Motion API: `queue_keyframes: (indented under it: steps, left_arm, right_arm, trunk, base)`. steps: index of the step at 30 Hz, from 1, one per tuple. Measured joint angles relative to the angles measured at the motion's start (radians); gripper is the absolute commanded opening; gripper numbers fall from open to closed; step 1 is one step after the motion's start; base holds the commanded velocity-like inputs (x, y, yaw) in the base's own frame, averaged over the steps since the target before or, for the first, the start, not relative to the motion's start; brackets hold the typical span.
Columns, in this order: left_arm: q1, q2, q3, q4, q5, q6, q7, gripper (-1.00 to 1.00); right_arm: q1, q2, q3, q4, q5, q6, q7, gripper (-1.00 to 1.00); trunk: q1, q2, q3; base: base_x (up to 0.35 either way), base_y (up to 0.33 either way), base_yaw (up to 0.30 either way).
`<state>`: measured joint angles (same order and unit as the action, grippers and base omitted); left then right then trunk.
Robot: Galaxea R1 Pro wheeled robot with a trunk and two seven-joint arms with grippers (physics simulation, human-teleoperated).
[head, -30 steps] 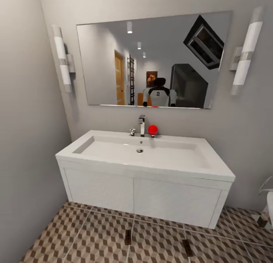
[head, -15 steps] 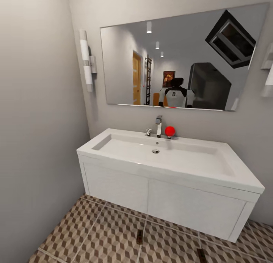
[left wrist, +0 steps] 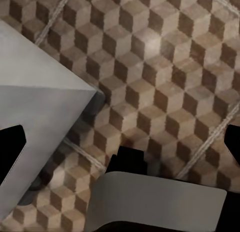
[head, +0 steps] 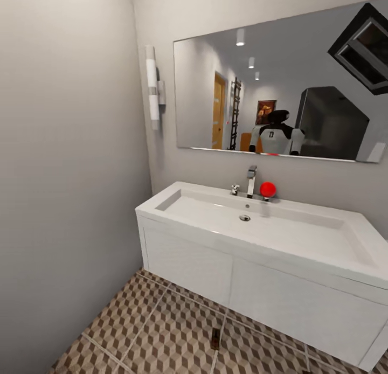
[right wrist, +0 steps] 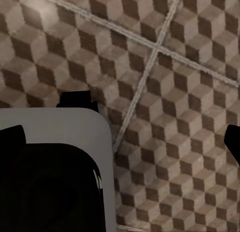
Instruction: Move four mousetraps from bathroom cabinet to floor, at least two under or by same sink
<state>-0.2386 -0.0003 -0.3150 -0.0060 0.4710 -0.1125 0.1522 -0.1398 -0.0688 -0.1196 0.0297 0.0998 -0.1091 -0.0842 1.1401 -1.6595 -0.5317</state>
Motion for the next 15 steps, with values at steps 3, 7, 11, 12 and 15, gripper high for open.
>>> queue_keyframes:
  steps: [3,7,11,12,15]
  left_arm:
    - [0.0,0.004,-0.001,-0.001,-0.003,-0.003,0.0,1.0]
    - [0.0,0.006,-0.002,-0.004,-0.007,-0.006,0.0,1.0]
    - [0.0,0.007,-0.003,-0.007,-0.01,-0.008,0.0,1.0]
    - [0.0,0.007,-0.003,-0.008,-0.011,-0.008,0.0,1.0]
    - [0.0,0.008,-0.003,-0.009,-0.012,-0.009,0.0,1.0]
  right_arm:
    - [0.0,0.0,0.0,0.0,0.0,0.0,0.0,1.0]
    - [0.0,0.0,0.001,0.0,0.001,0.0,-0.002,1.0]
    - [0.0,0.002,0.002,-0.001,0.002,0.0,-0.003,1.0]
    - [0.0,0.002,0.002,-0.001,0.002,-0.001,-0.004,1.0]
    - [0.0,0.003,0.002,-0.001,0.003,-0.001,-0.004,1.0]
  trunk:
    - [0.0,0.0,0.0]
    - [0.0,0.0,0.0]
    - [0.0,0.0,0.0]
    - [0.0,0.0,0.0]
    - [0.0,0.0,0.0]
  base:
    - [0.0,0.0,0.28]
    - [0.0,0.0,0.28]
    - [0.0,0.0,0.28]
    - [0.0,0.0,0.28]
    - [0.0,0.0,0.28]
